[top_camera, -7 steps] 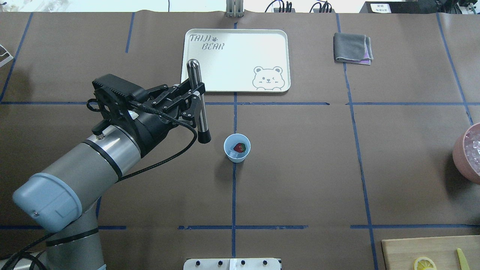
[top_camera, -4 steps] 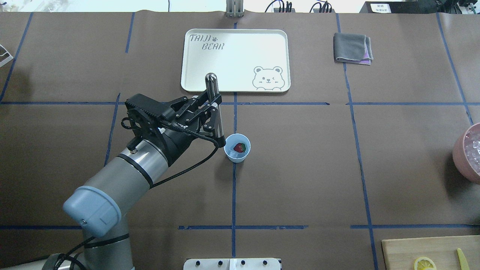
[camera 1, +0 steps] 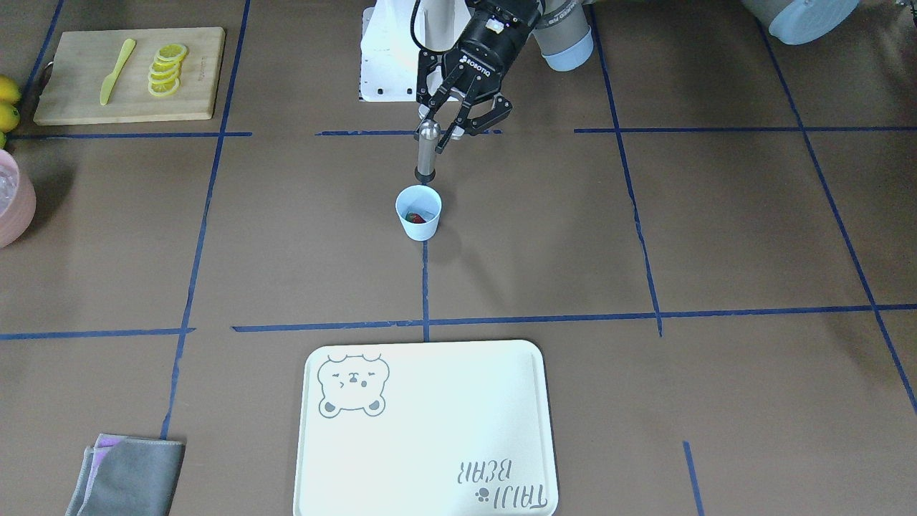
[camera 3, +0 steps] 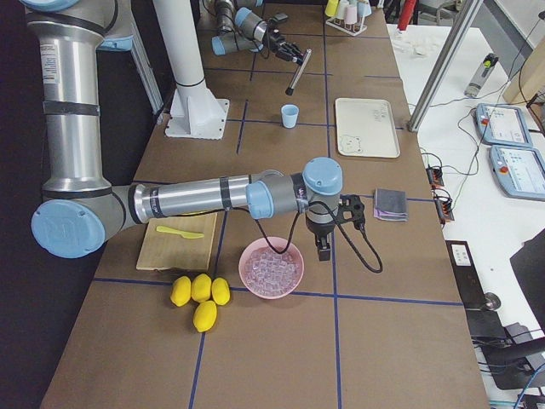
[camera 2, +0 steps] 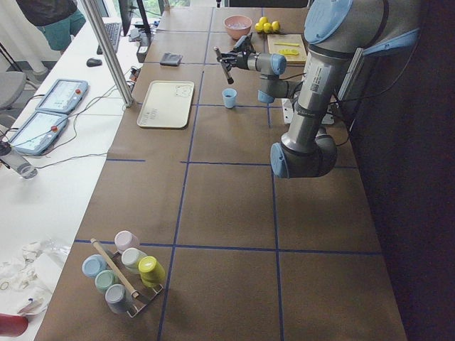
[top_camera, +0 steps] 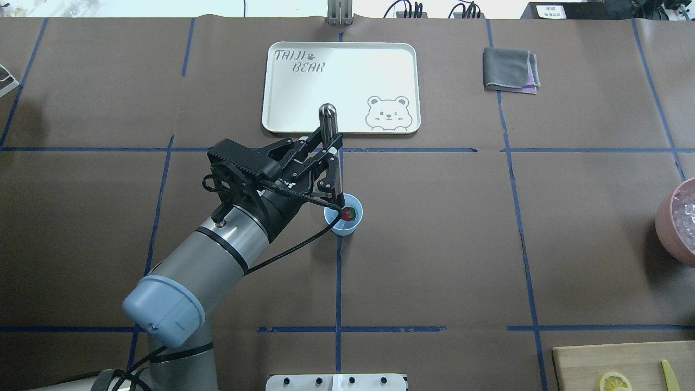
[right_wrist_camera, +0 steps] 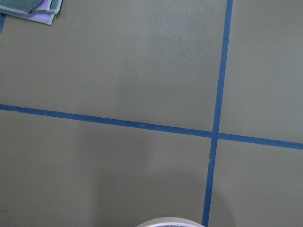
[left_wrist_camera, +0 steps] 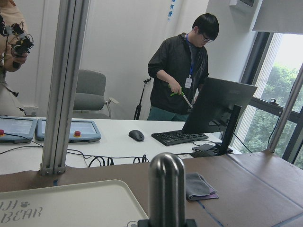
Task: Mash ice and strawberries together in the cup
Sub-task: 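Lower the muddler into the cup and press down on the contents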
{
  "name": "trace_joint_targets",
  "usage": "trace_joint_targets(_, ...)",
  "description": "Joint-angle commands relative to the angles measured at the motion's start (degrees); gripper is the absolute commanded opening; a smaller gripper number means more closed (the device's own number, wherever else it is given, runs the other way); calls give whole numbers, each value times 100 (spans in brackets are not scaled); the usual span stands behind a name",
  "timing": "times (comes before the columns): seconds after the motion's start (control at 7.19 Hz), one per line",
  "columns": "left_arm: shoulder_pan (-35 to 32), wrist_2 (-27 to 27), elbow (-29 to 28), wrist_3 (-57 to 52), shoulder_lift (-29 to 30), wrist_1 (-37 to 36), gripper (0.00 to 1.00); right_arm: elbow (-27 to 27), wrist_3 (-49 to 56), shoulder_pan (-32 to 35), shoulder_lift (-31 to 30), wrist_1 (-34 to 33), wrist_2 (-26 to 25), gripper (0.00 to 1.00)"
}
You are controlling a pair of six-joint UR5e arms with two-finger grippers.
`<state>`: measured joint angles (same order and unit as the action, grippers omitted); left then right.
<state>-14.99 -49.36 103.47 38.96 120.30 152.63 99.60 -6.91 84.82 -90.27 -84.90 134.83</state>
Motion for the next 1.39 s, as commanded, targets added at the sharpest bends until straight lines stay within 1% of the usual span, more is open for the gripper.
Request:
trace_joint_targets(0.0, 32, 93, -142, -2, 11, 21, 0, -2, 5, 0, 1, 0, -9, 100)
trace_joint_targets(0.28, 41, 137, -466, 7, 46, 336, 0, -10, 5, 0, 10, 0, -18, 100)
trace_joint_targets(0.42, 41, 137, -729, 7, 194, 521, 0, -19, 5, 0, 10, 0, -18, 100)
trace_joint_targets(1.25, 49, 146, -951, 51, 248, 558, 0, -19, 14, 0, 19, 0, -27, 100)
